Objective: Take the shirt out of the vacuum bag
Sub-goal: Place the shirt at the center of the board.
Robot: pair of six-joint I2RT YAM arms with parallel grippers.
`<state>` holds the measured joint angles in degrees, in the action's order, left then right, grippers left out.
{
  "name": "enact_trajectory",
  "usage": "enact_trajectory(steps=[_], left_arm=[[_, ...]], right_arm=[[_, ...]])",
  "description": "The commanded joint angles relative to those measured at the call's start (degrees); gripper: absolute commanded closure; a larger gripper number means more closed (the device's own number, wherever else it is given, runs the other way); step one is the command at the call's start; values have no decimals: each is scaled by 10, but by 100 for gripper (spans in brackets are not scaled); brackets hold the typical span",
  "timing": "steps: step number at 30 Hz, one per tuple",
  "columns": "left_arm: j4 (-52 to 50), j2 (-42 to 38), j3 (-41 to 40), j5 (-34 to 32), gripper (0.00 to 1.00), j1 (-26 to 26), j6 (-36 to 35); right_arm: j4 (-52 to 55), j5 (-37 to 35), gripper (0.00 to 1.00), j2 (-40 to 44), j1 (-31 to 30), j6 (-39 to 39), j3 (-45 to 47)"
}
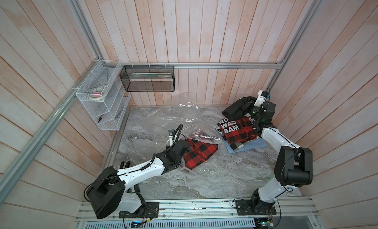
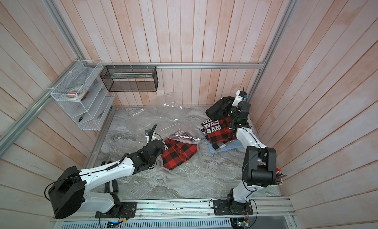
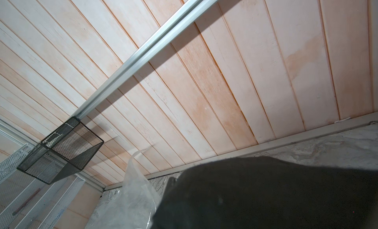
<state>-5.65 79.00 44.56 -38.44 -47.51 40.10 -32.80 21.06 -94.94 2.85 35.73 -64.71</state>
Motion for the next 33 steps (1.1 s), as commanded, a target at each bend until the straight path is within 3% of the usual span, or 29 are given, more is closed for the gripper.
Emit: enact_trajectory(steps=[1, 9, 17, 25, 33], left_arm=[[-4, 6, -3, -18, 100, 4, 2], [-2, 8, -1, -10, 100, 4, 2], [-1, -6, -11, -13, 100, 4, 5], [-5, -15, -9, -22, 100, 4, 0], [-4, -14, -18, -22, 100, 3, 5]], right_arm=[[-87, -3, 100, -3, 8, 8, 48], [-199, -77, 100, 38, 16, 69, 233], [-227, -155, 100, 129, 17, 98, 386], [-176, -210, 100, 217, 15, 119, 454], [-96, -253, 100, 157, 14, 182, 468]])
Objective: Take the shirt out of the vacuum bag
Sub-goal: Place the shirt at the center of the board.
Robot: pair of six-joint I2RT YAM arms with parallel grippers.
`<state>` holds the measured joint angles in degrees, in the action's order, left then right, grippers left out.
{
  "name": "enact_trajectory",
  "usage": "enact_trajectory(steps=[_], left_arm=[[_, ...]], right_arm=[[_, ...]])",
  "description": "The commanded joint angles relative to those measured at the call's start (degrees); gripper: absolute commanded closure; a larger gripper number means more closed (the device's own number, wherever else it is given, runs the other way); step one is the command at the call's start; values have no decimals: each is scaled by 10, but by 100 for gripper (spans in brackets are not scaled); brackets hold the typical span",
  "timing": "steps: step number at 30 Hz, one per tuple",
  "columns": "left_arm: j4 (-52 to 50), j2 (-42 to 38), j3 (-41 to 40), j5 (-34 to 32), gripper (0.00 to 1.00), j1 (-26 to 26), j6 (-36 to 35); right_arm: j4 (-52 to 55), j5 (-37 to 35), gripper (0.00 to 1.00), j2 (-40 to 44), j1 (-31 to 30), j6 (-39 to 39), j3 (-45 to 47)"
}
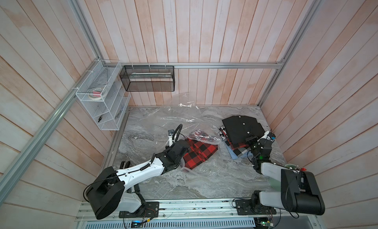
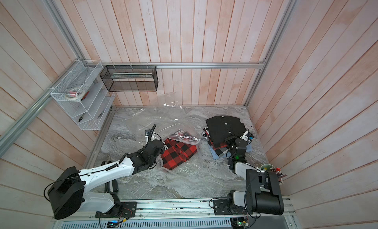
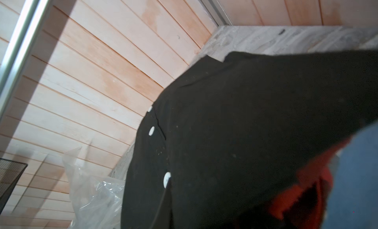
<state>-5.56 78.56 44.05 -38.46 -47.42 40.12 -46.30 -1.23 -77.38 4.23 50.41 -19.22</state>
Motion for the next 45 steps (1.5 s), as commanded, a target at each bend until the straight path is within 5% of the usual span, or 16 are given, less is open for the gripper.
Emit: enact_trajectory(steps=[1, 5, 9, 15, 28, 45], left_arm=[[-5, -10, -14, -22, 100, 2, 5], [-3, -15, -21, -27, 100, 2, 2], [-2, -15, -22, -29, 100, 2, 1], [2, -16, -24, -32, 100, 6, -3], [43, 5, -5, 56, 100, 39, -32], [39, 12, 24, 70, 100, 50, 7]], right_arm=[[44, -32, 100, -26, 0, 42, 13], [83, -11, 100, -72, 0, 59, -6], [81, 12, 76, -112, 0, 71, -8], [114, 19, 56, -109, 1, 56, -62], [156, 82, 46, -197, 9, 49, -197], [253, 18, 36, 121, -17, 19, -54]])
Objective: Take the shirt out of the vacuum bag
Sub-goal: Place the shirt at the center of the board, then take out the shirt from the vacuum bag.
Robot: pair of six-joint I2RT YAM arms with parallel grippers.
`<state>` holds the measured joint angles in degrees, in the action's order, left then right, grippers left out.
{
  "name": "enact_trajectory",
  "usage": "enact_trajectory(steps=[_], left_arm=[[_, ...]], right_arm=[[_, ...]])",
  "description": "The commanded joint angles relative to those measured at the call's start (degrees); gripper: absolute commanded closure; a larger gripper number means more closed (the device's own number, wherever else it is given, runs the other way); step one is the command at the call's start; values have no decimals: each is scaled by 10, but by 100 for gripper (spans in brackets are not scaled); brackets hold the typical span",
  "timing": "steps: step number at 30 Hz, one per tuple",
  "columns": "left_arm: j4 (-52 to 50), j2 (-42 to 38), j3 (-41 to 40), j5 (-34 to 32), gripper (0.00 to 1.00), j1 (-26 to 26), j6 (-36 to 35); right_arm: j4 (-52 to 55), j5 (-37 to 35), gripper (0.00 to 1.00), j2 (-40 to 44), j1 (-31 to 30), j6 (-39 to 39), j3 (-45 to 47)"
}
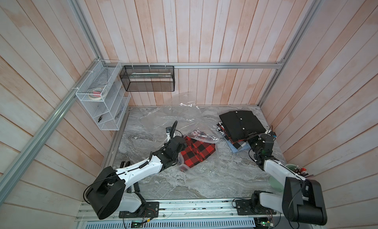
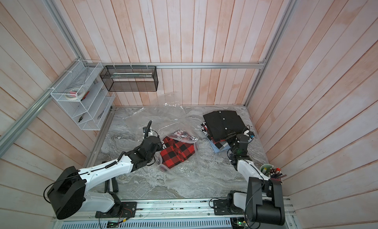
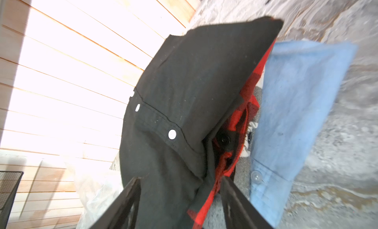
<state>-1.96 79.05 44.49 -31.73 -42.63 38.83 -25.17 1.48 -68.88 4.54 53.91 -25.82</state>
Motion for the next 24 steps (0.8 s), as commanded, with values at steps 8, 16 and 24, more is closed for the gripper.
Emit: enact_trajectory(steps=[8, 16, 24], left_arm=[[-15, 1, 22, -6, 100, -8, 46], [-29, -7, 24, -30, 100, -25, 55], [-40, -18, 22, -64, 100, -36, 63]], right_arm=[[94, -129, 35, 131, -320, 2, 24], [126, -221, 35, 126, -554, 49, 14], [109, -231, 35, 52, -631, 63, 6]])
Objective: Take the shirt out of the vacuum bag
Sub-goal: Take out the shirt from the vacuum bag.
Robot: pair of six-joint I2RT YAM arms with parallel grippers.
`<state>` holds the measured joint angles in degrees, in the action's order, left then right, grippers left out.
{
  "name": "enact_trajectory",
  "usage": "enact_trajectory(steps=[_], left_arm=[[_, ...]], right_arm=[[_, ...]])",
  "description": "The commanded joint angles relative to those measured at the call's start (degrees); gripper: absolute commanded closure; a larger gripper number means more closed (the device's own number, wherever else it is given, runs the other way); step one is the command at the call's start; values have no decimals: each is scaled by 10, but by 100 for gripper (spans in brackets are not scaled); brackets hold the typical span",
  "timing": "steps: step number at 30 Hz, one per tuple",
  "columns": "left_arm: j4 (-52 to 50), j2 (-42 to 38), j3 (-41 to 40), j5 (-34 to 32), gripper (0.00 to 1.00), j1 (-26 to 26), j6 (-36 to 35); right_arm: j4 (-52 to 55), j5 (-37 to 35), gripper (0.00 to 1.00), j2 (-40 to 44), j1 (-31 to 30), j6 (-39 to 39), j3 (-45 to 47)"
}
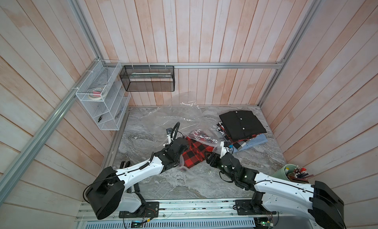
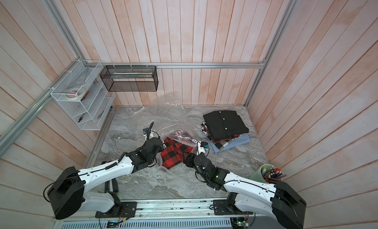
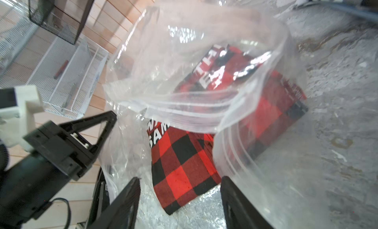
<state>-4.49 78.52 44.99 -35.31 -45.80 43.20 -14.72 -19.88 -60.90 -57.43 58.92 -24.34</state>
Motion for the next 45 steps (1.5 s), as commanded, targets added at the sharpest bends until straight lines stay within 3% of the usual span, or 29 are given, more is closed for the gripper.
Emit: enact_trajectory(steps=[1, 8, 11, 16, 32, 45], left_arm=[[-18, -11, 18, -29, 100, -6, 21], [-34, -12, 18, -39, 100, -10, 30], [-36, -17, 16, -41, 100, -10, 32], [-42, -20, 17, -40, 100, -11, 35], [-61, -21, 15, -48, 100, -19, 41], [-49, -14, 14, -40, 100, -19, 36]], right_arm=[[4, -20, 35, -36, -22, 6, -16], [28, -80, 35, -51, -100, -37, -61], [33, -91, 35, -77, -107, -11, -53], [-22, -2, 33, -132, -54, 25, -15], [-112, 159, 33, -294, 46, 88, -23], [-137, 181, 33, -409, 58, 73, -99]])
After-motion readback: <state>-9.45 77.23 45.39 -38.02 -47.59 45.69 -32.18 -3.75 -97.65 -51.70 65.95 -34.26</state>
